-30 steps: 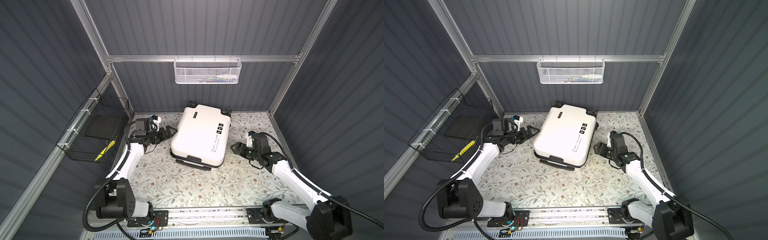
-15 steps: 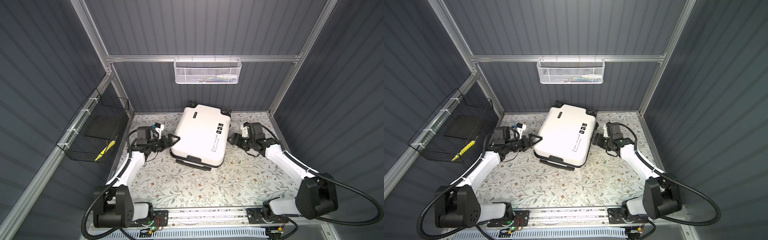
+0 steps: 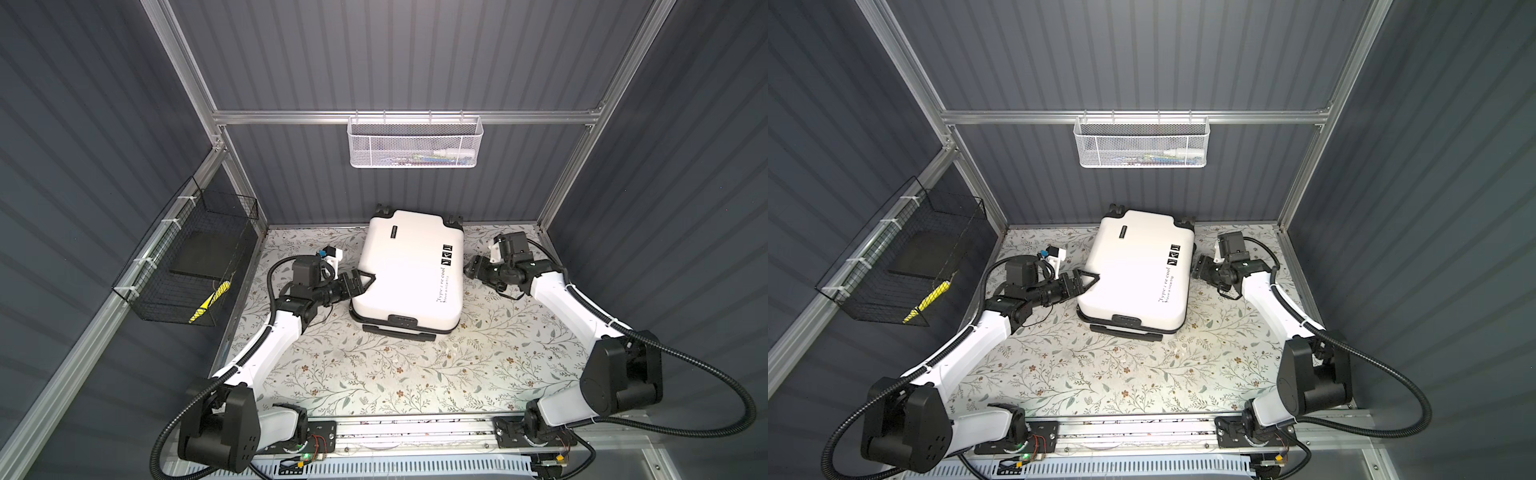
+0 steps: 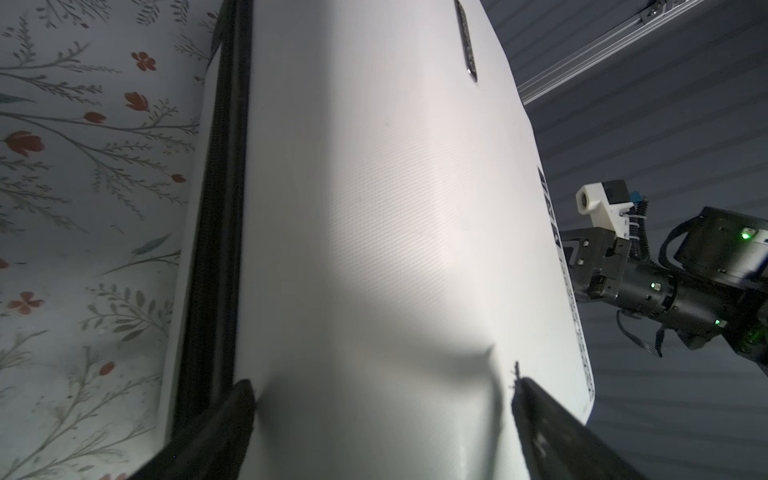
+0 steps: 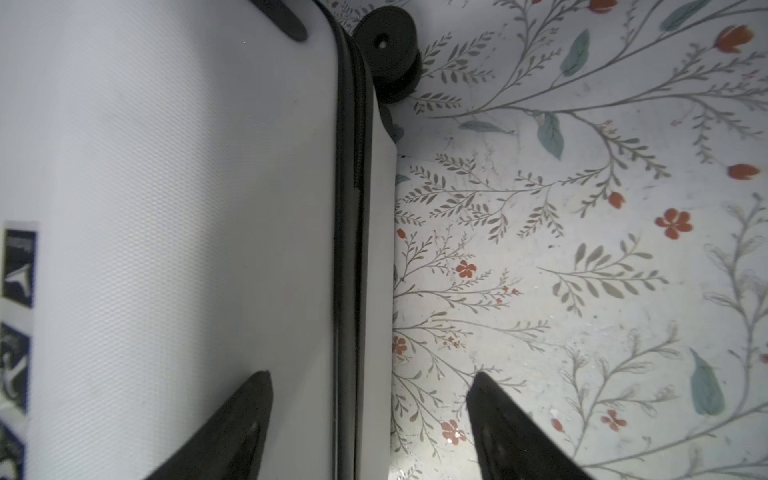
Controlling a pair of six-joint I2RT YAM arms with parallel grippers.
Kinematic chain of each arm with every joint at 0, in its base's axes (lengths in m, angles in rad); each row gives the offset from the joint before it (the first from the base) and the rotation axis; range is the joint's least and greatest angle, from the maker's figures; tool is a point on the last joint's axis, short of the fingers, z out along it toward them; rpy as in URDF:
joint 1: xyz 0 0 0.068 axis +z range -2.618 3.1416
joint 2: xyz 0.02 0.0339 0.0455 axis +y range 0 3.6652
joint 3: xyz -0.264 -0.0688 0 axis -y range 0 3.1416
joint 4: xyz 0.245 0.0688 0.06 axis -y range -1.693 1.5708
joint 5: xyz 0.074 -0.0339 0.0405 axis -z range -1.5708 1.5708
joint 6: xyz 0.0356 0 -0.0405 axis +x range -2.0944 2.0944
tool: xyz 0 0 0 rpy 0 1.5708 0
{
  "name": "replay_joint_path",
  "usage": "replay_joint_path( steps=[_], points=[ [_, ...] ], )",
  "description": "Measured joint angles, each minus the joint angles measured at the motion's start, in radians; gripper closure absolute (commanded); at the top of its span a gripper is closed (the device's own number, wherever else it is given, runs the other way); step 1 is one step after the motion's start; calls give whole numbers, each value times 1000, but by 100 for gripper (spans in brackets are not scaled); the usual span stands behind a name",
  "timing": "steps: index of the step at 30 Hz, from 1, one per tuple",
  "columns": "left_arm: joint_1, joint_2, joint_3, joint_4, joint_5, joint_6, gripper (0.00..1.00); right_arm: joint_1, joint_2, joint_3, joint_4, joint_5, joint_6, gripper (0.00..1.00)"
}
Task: Pack the luggage
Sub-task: 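Push the suitcase sides with both grippers to straighten and center it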
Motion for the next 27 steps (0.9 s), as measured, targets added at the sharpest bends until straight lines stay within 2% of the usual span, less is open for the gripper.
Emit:
replay_joint_path(
  steps=[7, 13, 18, 27],
  points=[
    [-66, -23, 11, -52, -14, -2, 1, -76, -47, 1, -5, -45, -3, 22],
    [-75, -164, 37, -166, -92, 80, 0, -128, -232, -47, -2, -87, -3, 21],
    [-75, -272, 27, -232, -179, 153, 0, -134, -393, -158, 10, -137, 16, 20],
    [-75, -440, -179, -249, -334, 243, 0, -129, -637, -333, 0, -222, 79, 19]
  ],
)
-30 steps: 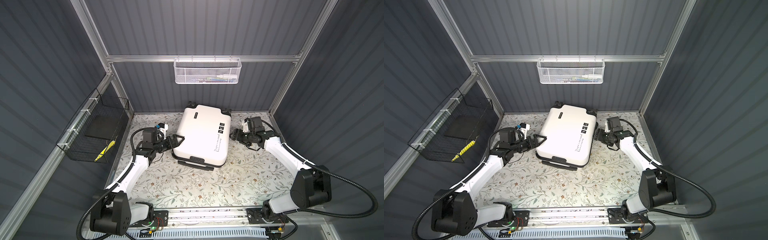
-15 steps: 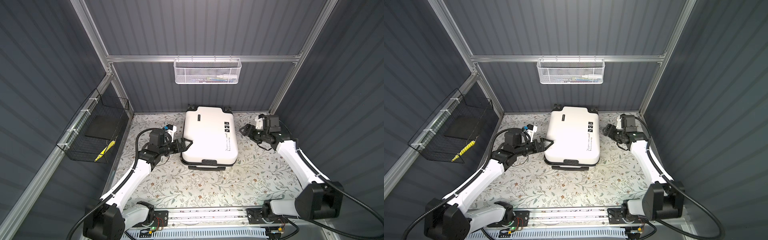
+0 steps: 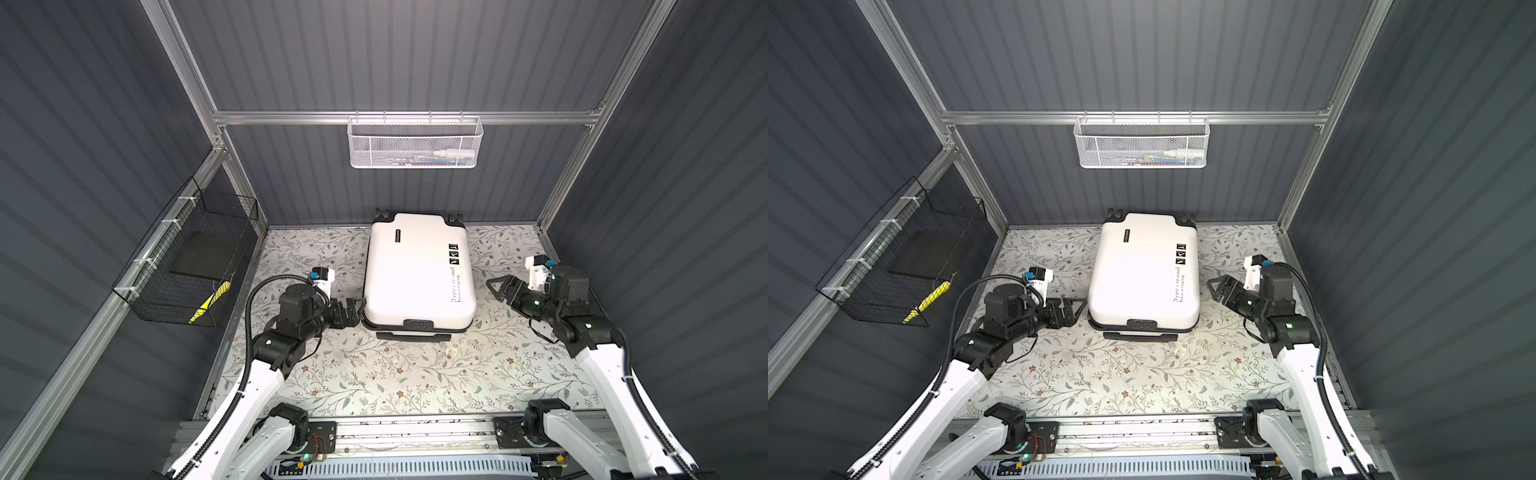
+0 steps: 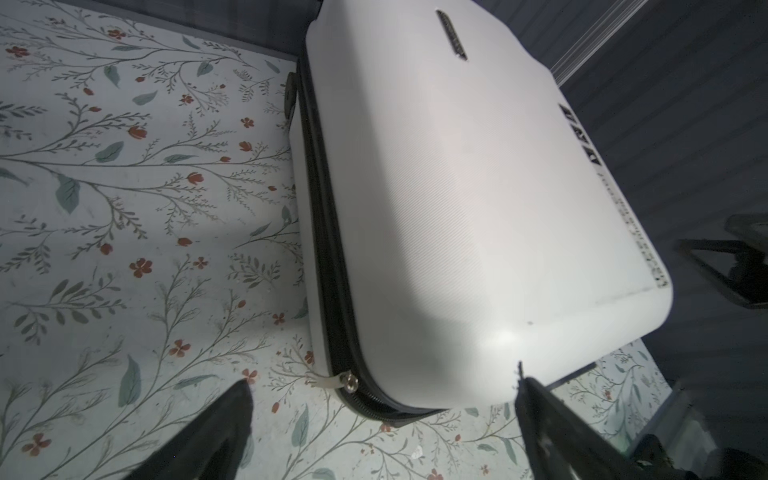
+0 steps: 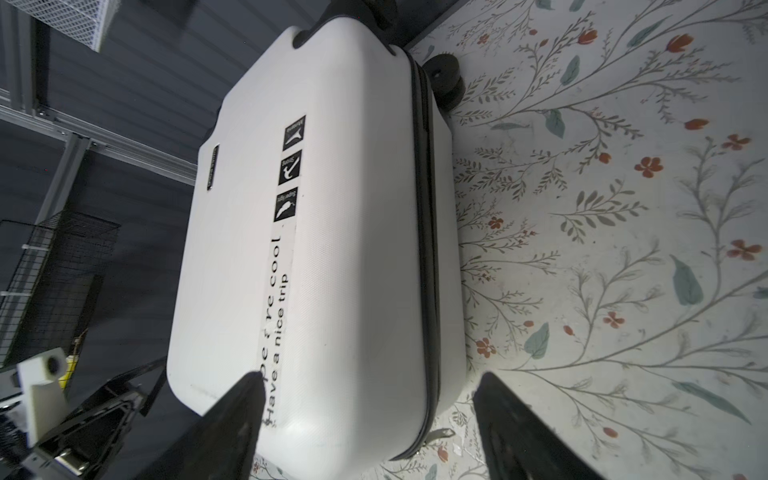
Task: Pack the luggage
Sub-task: 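Push the suitcase sides with both grippers to straighten and center it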
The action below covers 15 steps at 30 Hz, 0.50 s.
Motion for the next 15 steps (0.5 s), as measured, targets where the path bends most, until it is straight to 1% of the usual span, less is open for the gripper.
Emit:
replay_joint_path(
  steps=[4, 6, 10, 13, 15],
  points=[
    [0, -6, -97, 53, -26, 19, 3, 12, -71, -26, -7, -25, 21, 18],
    [0, 7, -122, 84, -29, 29, 6, 21, -94, -34, -7, -35, 34, 18],
    [0, 12, -186, 167, -30, 51, 16, 39, -116, -51, -3, -50, 49, 18],
    [0, 4, -240, 220, -30, 77, 28, 48, -115, -65, 7, -61, 60, 18],
    [0, 4, -262, 248, -30, 90, 31, 50, -114, -76, 16, -66, 64, 18]
  ],
)
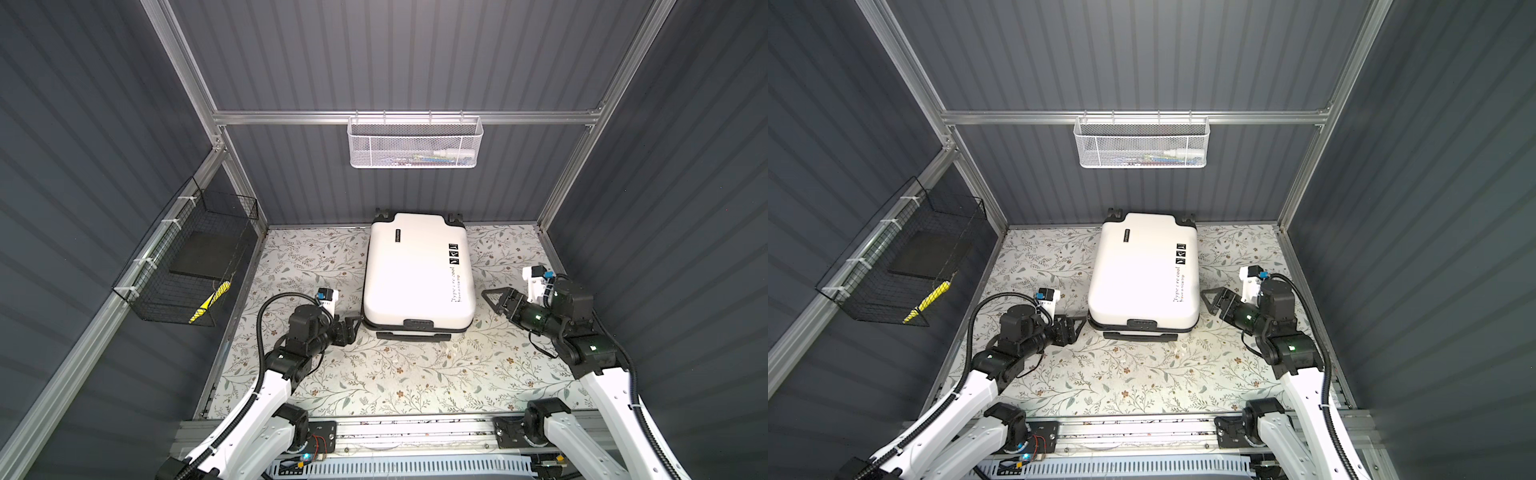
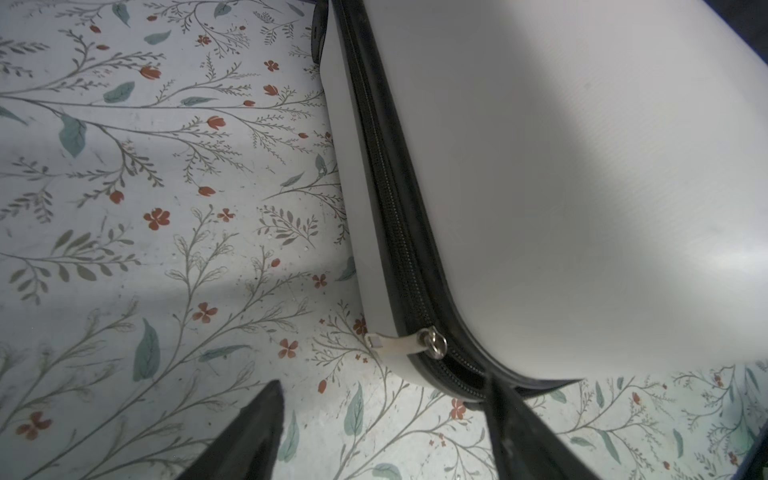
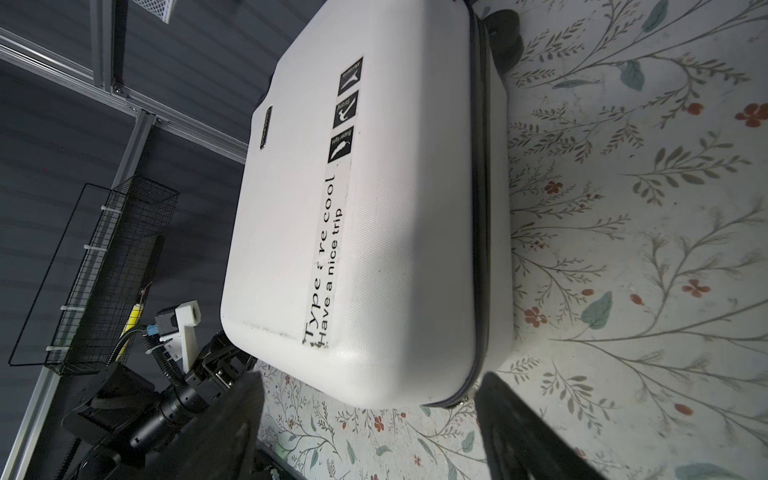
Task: Pack the luggage
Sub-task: 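Push the suitcase sides with both grippers to straighten and center it, then draw both grippers back toward the robot beside the suitcase's near corners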
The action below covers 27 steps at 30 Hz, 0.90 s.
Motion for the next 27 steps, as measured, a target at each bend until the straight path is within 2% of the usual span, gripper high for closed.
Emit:
replay_joint_path(
  steps=[7, 12, 21, 27],
  points=[
    [0, 48, -15, 91, 8, 24, 32, 8, 6, -31, 49, -20, 20, 18],
    [0, 32, -28, 107, -1, 10, 33, 11, 1, -53, 65, -25, 22, 17],
    [0, -189, -47, 24, -119, -158, 30, 38, -80, -92, 18, -27, -10, 18],
    [0, -217, -47, -43, -185, -239, 27, 90, -207, -228, -57, -6, -29, 18]
  ],
)
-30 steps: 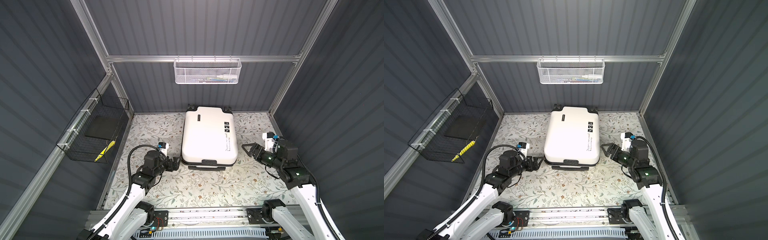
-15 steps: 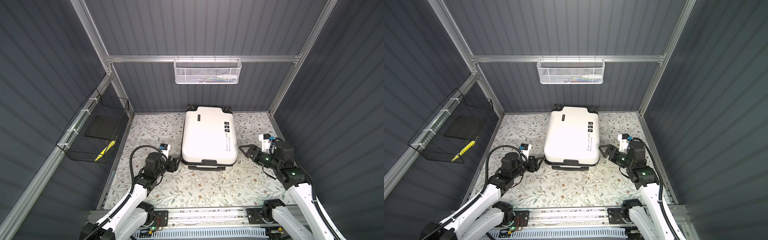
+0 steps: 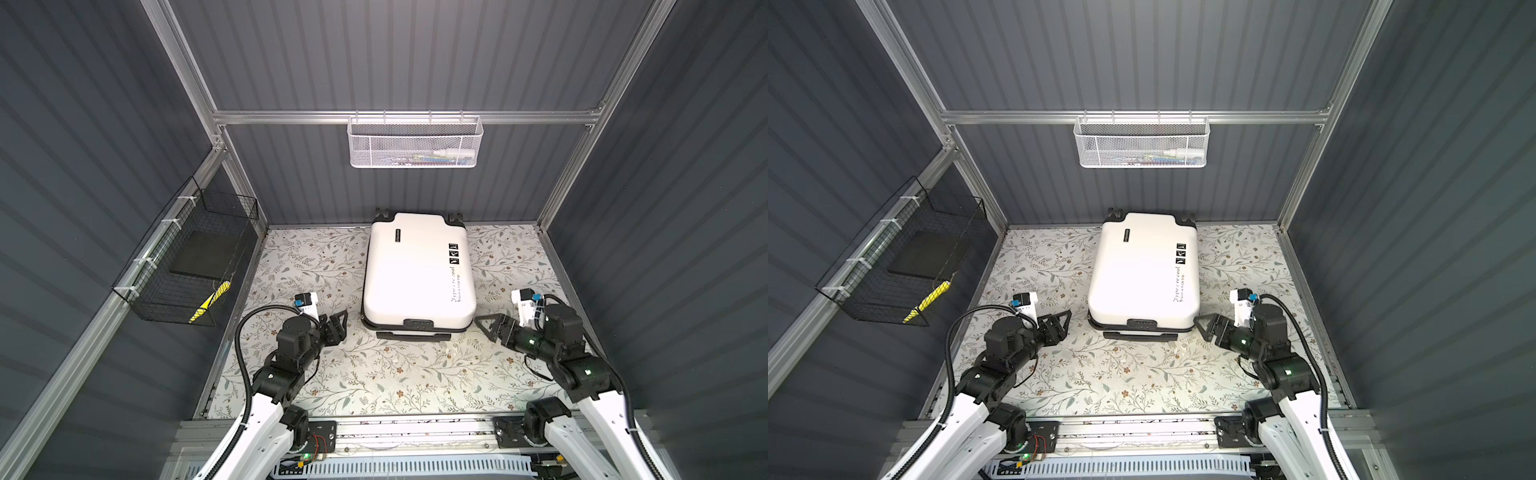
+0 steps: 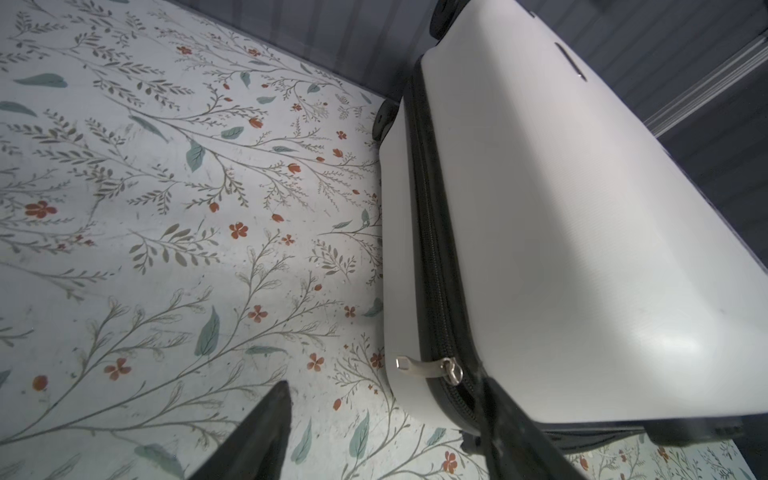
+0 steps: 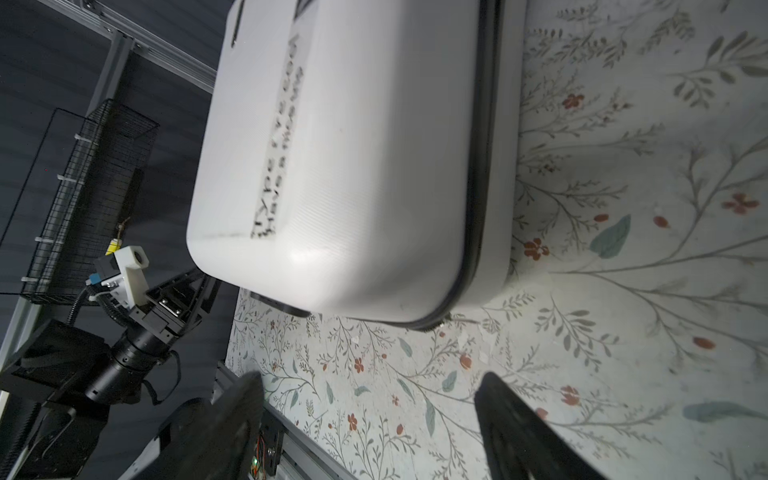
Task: Pack the luggage
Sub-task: 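Draw both grippers back toward the robot beside the suitcase's near corners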
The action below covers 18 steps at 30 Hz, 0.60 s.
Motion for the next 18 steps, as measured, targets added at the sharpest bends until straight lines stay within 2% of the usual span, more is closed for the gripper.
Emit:
replay_joint_path(
  steps=[7, 13, 18],
  points=[
    [0, 36, 8, -19, -13, -26, 23, 90, -53, -153, -6, 49, 70, 18],
    [0, 57, 18, -18, -13, -24, 23, 155, 49, -165, 106, 106, 130, 18],
    [0, 57, 21, -16, -13, -21, 22, 167, 157, -165, 226, 153, 179, 18]
  ],
)
